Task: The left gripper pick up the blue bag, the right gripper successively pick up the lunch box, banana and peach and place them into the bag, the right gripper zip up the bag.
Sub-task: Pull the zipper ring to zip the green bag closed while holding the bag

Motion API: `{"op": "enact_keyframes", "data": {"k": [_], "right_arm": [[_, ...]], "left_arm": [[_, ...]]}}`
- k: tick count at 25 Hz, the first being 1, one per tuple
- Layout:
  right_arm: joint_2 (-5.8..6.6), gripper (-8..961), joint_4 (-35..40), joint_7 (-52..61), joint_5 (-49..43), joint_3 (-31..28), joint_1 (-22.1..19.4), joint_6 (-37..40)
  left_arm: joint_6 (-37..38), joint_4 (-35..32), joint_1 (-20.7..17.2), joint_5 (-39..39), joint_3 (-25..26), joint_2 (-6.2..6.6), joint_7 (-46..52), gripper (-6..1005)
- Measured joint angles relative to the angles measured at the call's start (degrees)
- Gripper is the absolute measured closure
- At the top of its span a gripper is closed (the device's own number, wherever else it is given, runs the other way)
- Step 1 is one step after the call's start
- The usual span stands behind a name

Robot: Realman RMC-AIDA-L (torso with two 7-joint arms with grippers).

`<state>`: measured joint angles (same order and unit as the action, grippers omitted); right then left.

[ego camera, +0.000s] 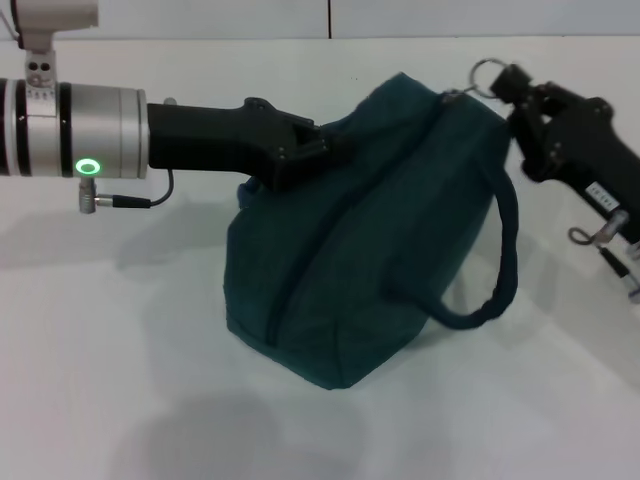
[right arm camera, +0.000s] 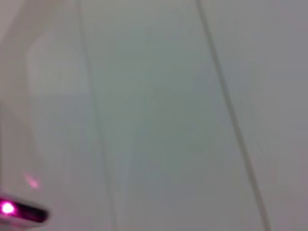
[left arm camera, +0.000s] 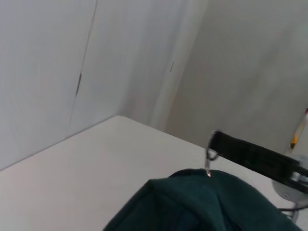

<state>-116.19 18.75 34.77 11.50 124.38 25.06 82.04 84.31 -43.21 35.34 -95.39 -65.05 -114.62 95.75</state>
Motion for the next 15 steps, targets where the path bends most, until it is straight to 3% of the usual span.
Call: {"op": "enact_keyframes", "data": {"k": [15], "right_arm": [[0.15, 937, -2.31, -0.14, 4.64, -2.13, 0.5, -8.35]], "left_arm": [[1.47, 0.16, -0.35, 0.14, 0.44, -0.02, -1.05, 983]]}}
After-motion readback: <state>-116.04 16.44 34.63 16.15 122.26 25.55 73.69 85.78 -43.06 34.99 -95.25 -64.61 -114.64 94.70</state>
